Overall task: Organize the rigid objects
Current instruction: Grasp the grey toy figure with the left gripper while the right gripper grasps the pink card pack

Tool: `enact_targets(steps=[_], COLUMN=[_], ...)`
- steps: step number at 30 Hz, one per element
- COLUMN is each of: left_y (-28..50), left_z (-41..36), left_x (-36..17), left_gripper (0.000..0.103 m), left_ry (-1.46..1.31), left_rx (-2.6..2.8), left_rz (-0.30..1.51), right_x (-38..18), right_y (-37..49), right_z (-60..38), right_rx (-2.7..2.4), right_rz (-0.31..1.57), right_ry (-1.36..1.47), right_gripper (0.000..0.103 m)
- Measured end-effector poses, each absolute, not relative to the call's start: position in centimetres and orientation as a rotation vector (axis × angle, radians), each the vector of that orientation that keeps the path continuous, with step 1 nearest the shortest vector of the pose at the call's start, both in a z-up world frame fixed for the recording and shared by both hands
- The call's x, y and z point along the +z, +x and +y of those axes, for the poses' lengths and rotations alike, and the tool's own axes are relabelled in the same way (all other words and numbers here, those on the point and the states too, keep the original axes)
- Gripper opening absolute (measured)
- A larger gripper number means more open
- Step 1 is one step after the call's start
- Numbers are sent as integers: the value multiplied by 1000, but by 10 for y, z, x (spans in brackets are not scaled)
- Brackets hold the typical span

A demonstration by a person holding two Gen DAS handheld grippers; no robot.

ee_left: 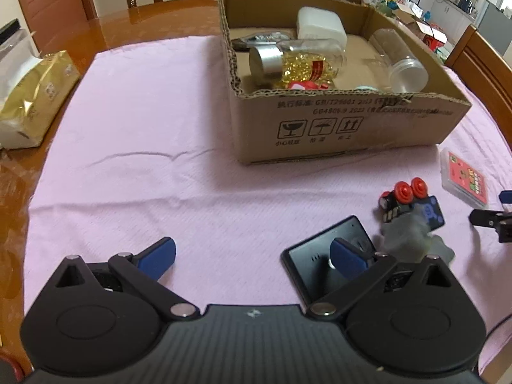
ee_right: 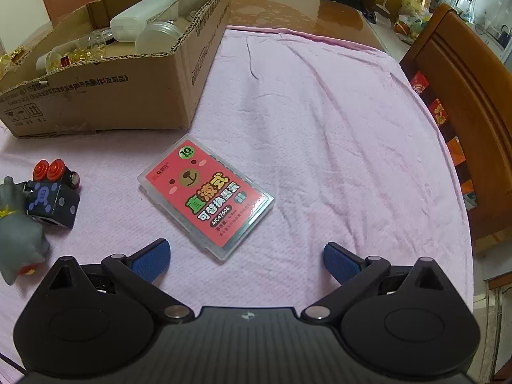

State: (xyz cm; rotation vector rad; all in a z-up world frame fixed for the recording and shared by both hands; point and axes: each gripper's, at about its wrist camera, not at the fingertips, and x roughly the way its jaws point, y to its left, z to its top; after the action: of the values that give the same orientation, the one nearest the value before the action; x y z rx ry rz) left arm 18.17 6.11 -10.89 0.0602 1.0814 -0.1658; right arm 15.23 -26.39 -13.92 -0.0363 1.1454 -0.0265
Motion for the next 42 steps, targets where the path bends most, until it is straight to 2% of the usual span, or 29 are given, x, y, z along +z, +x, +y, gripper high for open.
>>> enact_targets(steps=[8, 17, 21, 22, 24, 25, 26, 31, 42], left_y=[152, 141, 145, 145, 148, 149, 150, 149, 145], left_z=[24, -21, -34, -36, -38, -38, -38, -32, 35], left_x=[-73, -97, -105, -107, -110, -111, -112, -109, -91], left_gripper=[102, 100, 89, 82, 80, 74, 73, 72, 72], left_ry=[139, 362, 402, 410, 411, 402, 387, 352, 172], left_rx=[-448, -630, -661, -665, -676, -682, -693, -637, -374], left_rz=[945, 922, 914, 914, 918, 925, 936, 944, 968], right_x=[-139, -138, -138, -138, -138, -138, -138, -138, -140], right_y=[148, 142, 137, 136, 135, 134, 132, 128, 156], right_z=[-258, -254, -253, -253, -253, -254, -253, -249, -221], right_rx=[37, 81, 92, 92, 89, 85, 82, 84, 143], right_rz=[1141, 1132, 1127, 1126, 1124, 1123, 1123, 1112, 1062], right_ry=[-57, -74, -80, -81, -79, -77, -75, -69, -100], right_gripper=[103, 103, 103, 103, 103, 103, 103, 103, 103])
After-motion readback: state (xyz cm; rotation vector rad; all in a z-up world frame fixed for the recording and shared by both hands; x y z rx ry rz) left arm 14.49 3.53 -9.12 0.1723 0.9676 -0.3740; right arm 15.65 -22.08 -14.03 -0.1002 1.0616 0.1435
